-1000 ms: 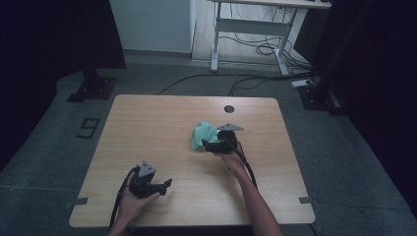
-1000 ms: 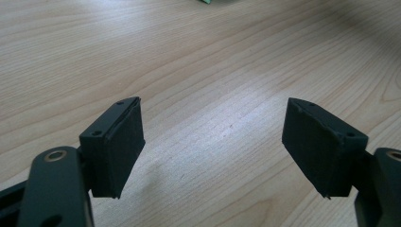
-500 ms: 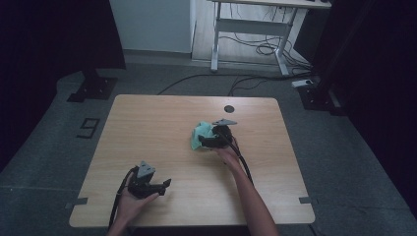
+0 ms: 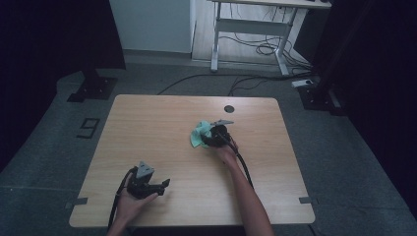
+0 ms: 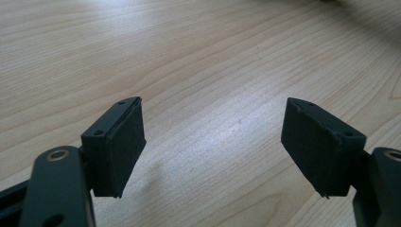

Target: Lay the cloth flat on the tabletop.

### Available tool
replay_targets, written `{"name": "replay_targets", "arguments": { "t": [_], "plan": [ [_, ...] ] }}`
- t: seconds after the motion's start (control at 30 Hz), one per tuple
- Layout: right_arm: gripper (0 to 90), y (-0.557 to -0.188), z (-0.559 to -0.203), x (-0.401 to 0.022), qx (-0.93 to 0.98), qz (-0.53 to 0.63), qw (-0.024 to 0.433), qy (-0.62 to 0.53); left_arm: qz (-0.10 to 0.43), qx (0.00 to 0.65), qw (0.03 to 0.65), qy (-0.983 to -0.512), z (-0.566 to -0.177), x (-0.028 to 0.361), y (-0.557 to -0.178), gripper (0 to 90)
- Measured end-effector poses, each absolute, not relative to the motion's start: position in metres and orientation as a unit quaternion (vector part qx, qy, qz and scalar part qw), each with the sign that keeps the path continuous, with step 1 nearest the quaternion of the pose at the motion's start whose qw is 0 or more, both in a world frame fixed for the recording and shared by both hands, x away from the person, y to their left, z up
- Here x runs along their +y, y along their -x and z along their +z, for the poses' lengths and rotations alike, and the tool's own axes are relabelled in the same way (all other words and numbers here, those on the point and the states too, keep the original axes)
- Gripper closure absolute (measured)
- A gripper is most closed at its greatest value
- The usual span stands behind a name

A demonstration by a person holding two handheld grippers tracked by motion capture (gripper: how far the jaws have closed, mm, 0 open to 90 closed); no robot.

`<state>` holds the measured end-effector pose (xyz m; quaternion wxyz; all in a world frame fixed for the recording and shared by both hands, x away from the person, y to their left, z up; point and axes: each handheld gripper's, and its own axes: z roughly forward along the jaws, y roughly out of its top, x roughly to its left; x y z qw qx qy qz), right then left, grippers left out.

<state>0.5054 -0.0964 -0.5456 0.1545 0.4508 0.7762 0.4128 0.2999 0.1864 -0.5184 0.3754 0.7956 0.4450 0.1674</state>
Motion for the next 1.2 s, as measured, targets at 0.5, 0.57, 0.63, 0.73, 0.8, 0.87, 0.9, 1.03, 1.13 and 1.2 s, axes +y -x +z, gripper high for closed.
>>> {"name": "replay_targets", "arguments": {
  "t": [0.5, 0.57, 0.63, 0.73, 0.8, 0.87, 0.9, 1.03, 1.13, 1.2],
  "plan": [
    [73.2, -0.503, -0.539, -0.102, 0.775, 0.43, 0.149, -0.438, 0.171, 0.447, 0.375, -0.794, -0.518, 0.189, -0.299, 22.7],
    [73.4, -0.503, -0.538, -0.102, 0.775, 0.432, 0.151, -0.436, 0.172, 0.447, 0.375, -0.794, -0.517, 0.189, -0.299, 22.7],
    [73.6, -0.498, -0.531, -0.105, 0.772, 0.445, 0.147, -0.43, 0.169, 0.448, 0.376, -0.793, -0.517, 0.189, -0.3, 22.8],
    [73.6, -0.492, -0.524, -0.11, 0.765, 0.463, 0.134, -0.427, 0.168, 0.447, 0.378, -0.793, -0.517, 0.189, -0.299, 22.7],
    [73.8, -0.482, -0.517, -0.114, 0.76, 0.479, 0.139, -0.418, 0.194, 0.445, 0.362, -0.796, -0.516, 0.187, -0.298, 23.1],
    [73.8, -0.474, -0.512, -0.118, 0.757, 0.486, 0.143, -0.412, 0.194, 0.443, 0.362, -0.797, -0.516, 0.186, -0.297, 23.1],
    [73.9, -0.47, -0.509, -0.121, 0.756, 0.49, 0.143, -0.41, 0.19, 0.443, 0.364, -0.797, -0.515, 0.186, -0.297, 23.1],
    [73.9, -0.454, -0.5, -0.128, 0.753, 0.504, 0.145, -0.398, 0.191, 0.443, 0.364, -0.797, -0.515, 0.184, -0.297, 23.1],
    [73.9, -0.445, -0.496, -0.133, 0.751, 0.51, 0.145, -0.392, 0.189, 0.445, 0.365, -0.796, -0.516, 0.184, -0.297, 23.1],
    [73.9, -0.441, -0.495, -0.136, 0.75, 0.513, 0.146, -0.391, 0.187, 0.446, 0.366, -0.795, -0.515, 0.185, -0.298, 23.1]
  ]
}}
